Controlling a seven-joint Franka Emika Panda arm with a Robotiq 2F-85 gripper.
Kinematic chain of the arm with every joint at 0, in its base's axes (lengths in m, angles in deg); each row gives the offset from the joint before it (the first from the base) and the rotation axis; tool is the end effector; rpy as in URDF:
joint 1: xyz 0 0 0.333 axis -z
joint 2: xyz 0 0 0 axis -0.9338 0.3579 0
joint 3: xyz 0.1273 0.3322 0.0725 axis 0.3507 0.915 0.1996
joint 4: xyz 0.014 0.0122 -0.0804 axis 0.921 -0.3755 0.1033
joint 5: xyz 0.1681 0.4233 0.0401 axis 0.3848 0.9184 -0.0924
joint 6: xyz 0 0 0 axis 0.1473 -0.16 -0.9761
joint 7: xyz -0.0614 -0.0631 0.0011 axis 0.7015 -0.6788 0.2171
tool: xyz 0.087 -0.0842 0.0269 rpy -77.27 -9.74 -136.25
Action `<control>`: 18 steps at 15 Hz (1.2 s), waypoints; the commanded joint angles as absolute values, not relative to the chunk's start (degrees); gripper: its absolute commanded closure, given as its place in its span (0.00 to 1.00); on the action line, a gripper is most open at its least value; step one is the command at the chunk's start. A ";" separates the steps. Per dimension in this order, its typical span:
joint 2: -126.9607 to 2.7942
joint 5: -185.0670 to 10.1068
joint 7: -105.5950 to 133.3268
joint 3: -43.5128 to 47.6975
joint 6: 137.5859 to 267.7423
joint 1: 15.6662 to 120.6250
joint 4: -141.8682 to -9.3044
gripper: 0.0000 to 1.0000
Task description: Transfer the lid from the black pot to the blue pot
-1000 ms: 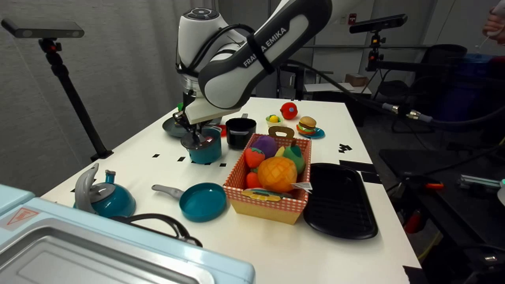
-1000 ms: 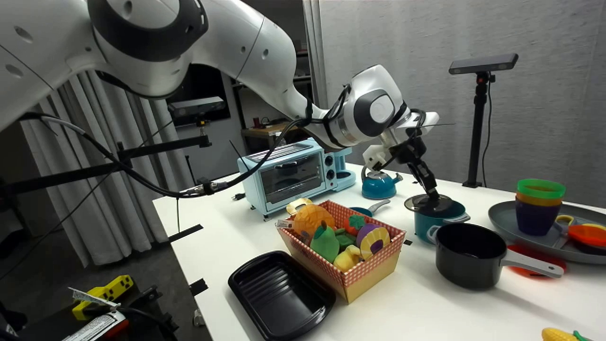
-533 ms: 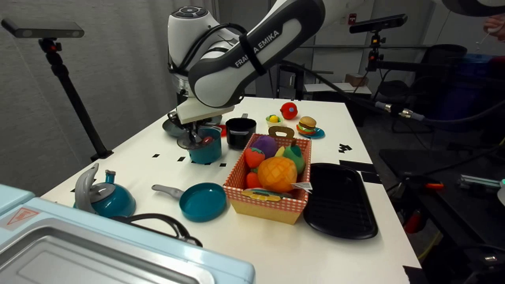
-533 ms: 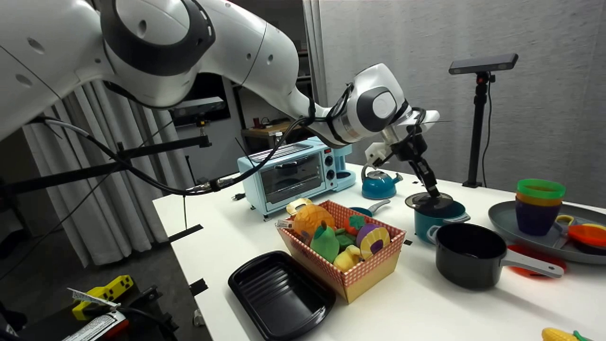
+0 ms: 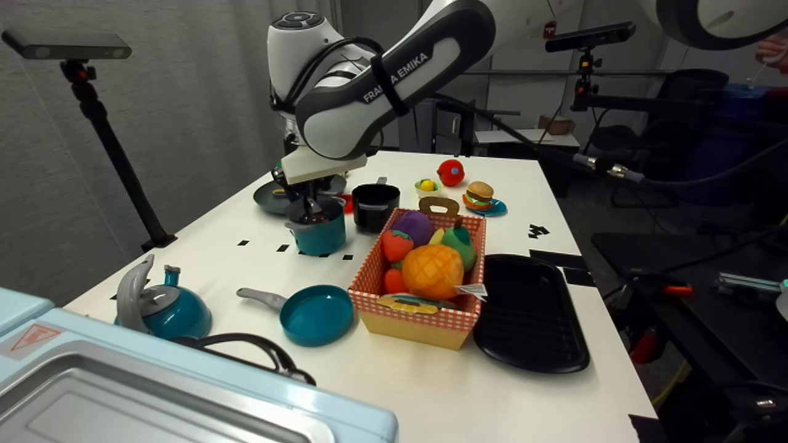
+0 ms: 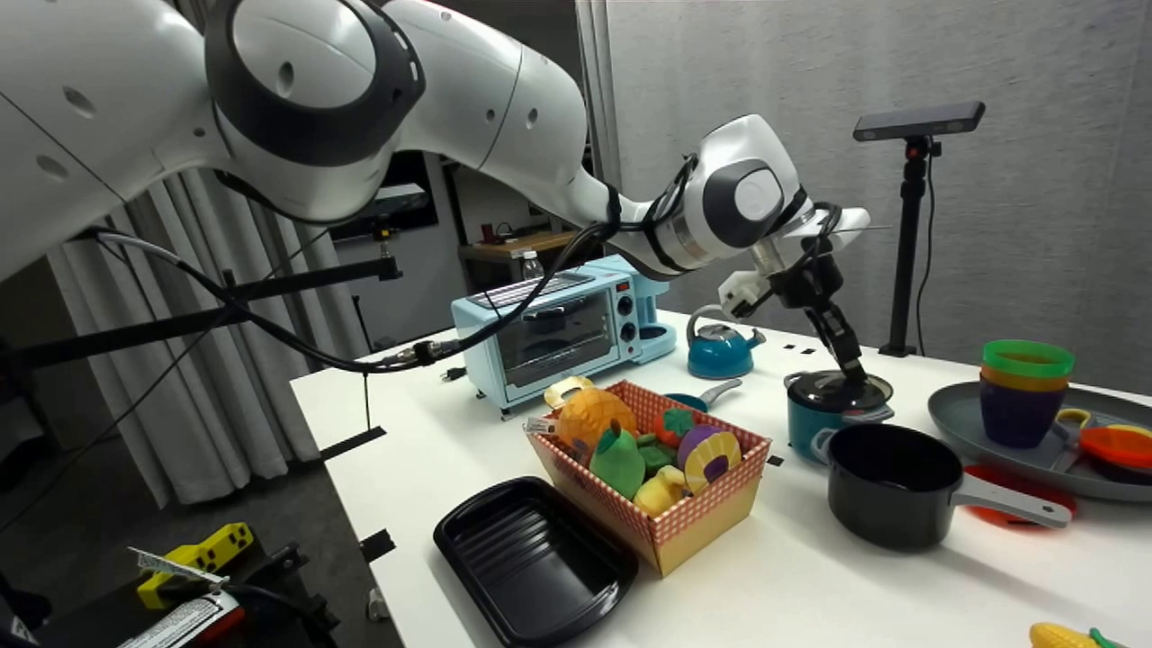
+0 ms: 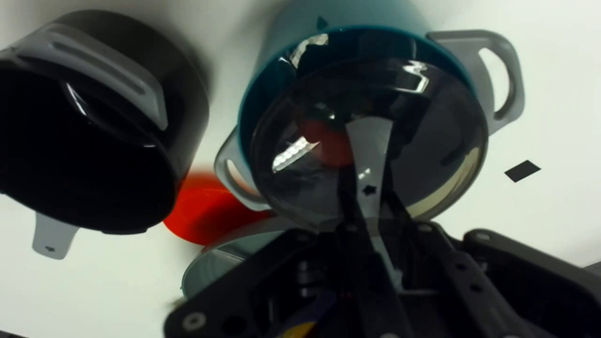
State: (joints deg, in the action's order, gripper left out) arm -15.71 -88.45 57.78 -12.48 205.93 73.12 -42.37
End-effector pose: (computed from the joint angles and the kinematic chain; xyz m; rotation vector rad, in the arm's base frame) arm 0.8753 -0.2441 0.1881 2.5198 -1.3492 0.5513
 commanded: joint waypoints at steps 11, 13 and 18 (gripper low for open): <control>-12.59 -89.48 57.49 -12.33 204.07 73.87 -38.08 0.07; -12.65 -89.39 57.42 -12.29 203.90 73.97 -38.17 0.00; -13.54 -89.03 56.99 -12.00 204.02 74.31 -38.88 0.00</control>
